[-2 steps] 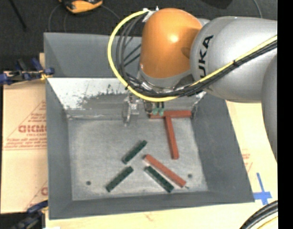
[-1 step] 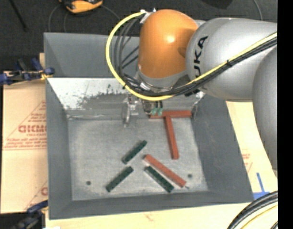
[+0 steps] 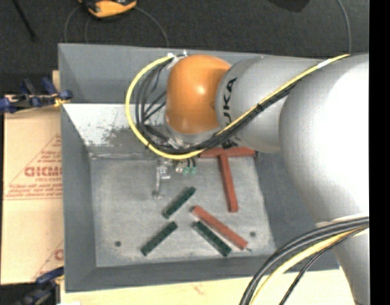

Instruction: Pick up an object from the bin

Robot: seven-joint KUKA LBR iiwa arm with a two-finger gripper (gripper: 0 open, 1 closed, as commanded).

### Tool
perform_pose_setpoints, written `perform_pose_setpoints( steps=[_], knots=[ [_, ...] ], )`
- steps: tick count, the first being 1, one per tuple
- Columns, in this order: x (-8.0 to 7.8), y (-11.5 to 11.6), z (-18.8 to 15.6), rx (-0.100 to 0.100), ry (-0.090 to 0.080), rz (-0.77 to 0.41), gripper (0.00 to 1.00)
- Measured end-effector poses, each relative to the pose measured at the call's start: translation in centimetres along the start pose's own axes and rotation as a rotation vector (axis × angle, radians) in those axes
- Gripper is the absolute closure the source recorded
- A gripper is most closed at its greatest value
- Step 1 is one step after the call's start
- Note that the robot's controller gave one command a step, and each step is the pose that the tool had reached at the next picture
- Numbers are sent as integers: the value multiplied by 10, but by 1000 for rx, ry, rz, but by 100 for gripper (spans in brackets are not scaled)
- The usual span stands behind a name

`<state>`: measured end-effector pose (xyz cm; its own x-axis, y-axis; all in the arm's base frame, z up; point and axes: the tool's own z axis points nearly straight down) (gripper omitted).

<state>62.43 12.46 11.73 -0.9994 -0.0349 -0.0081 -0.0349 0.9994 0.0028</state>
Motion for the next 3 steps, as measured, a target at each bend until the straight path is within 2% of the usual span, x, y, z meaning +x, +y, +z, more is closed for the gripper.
perform_pose_setpoints(
  steps=[1, 2, 3],
  knots=[
    [1, 0, 13, 0, 7, -2, 0],
    [-15, -33, 32, -2, 0, 27, 0],
    [6, -70, 30, 4, 5, -50, 0]
  ],
)
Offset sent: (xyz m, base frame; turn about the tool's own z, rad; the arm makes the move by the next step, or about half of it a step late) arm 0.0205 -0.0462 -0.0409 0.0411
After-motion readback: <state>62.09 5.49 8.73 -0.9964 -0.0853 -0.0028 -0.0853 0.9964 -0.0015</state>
